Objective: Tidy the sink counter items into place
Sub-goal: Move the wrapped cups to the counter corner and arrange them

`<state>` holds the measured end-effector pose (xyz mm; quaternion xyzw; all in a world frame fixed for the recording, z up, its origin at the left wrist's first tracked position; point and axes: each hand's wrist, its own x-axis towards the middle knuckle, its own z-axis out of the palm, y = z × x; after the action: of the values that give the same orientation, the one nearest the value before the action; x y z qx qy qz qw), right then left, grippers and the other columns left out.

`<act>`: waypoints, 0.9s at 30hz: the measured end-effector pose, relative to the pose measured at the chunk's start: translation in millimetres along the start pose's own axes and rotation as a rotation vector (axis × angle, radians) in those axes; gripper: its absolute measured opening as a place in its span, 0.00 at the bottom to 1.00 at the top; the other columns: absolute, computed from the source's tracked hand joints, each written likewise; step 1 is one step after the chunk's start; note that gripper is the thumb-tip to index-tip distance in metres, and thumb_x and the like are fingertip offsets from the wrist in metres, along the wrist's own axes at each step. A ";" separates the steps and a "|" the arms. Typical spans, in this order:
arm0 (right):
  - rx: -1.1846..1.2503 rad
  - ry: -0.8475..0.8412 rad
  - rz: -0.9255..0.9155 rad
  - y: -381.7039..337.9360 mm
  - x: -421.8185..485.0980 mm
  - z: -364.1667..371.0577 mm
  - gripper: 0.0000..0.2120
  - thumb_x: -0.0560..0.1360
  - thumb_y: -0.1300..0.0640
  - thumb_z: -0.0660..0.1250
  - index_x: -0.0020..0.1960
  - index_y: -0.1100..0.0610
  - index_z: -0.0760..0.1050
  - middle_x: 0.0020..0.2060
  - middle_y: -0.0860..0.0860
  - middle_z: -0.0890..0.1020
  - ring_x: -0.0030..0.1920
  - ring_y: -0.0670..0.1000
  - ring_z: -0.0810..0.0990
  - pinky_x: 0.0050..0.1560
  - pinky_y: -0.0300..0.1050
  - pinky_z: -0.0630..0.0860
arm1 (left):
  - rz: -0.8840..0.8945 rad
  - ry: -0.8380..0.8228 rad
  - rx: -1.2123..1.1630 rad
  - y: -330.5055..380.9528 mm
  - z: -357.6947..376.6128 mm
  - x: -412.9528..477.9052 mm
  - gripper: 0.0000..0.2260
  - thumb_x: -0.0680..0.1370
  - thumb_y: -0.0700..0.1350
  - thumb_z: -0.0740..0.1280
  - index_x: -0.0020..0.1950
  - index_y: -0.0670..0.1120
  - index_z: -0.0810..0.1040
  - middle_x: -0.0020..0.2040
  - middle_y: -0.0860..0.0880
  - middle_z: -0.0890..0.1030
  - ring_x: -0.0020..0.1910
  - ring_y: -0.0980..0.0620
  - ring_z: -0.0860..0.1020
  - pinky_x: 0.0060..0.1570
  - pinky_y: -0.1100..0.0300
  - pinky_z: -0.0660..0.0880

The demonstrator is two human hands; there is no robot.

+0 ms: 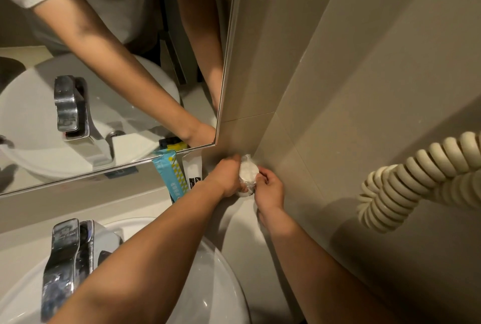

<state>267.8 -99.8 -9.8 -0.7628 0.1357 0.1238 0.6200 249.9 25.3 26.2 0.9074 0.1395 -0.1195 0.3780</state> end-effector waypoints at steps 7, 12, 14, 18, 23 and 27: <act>-0.027 0.008 -0.012 -0.6 4.0 4.1 0.14 0.81 0.64 0.60 0.63 0.58 0.80 0.56 0.57 0.85 0.56 0.57 0.83 0.63 0.57 0.79 | -0.014 0.028 -0.022 0.5 1.2 1.4 0.33 0.65 0.43 0.83 0.65 0.39 0.71 0.63 0.39 0.79 0.61 0.39 0.77 0.59 0.52 0.73; -0.026 0.011 -0.011 -2.4 2.3 2.4 0.16 0.83 0.63 0.58 0.67 0.58 0.78 0.60 0.56 0.83 0.59 0.56 0.82 0.65 0.54 0.78 | -0.020 0.041 -0.033 3.0 1.3 -0.3 0.34 0.66 0.43 0.83 0.66 0.39 0.71 0.63 0.39 0.78 0.62 0.39 0.77 0.60 0.52 0.73; -0.008 0.006 -0.014 -3.9 -0.3 1.8 0.17 0.83 0.63 0.57 0.69 0.58 0.76 0.62 0.56 0.82 0.60 0.54 0.81 0.66 0.51 0.77 | -0.027 0.045 -0.036 4.6 1.6 -1.7 0.34 0.67 0.43 0.83 0.66 0.38 0.70 0.64 0.38 0.78 0.63 0.39 0.76 0.60 0.52 0.72; -0.004 0.003 -0.021 -6.5 -6.4 -2.0 0.19 0.84 0.62 0.56 0.73 0.58 0.72 0.66 0.54 0.79 0.62 0.49 0.77 0.63 0.41 0.72 | -0.047 0.056 -0.034 6.0 1.2 -5.5 0.33 0.67 0.43 0.82 0.65 0.38 0.70 0.64 0.38 0.77 0.63 0.39 0.76 0.61 0.53 0.71; -0.045 0.011 -0.025 -12.7 -19.6 -11.5 0.19 0.84 0.61 0.57 0.73 0.59 0.72 0.68 0.55 0.78 0.63 0.48 0.76 0.62 0.38 0.69 | -0.062 0.070 -0.026 13.3 -5.1 -16.4 0.35 0.67 0.45 0.83 0.67 0.38 0.70 0.65 0.39 0.75 0.64 0.40 0.75 0.64 0.53 0.71; -0.174 0.004 -0.064 -21.9 -40.0 -28.3 0.18 0.84 0.58 0.58 0.72 0.57 0.73 0.69 0.53 0.78 0.68 0.52 0.75 0.64 0.39 0.67 | -0.042 0.113 -0.048 23.4 -10.6 -36.7 0.34 0.66 0.46 0.83 0.66 0.38 0.72 0.63 0.39 0.75 0.63 0.40 0.76 0.63 0.52 0.72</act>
<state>238.9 -121.2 30.2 -0.8180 0.1011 0.1136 0.5548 224.8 11.1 60.5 0.9002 0.1826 -0.0724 0.3887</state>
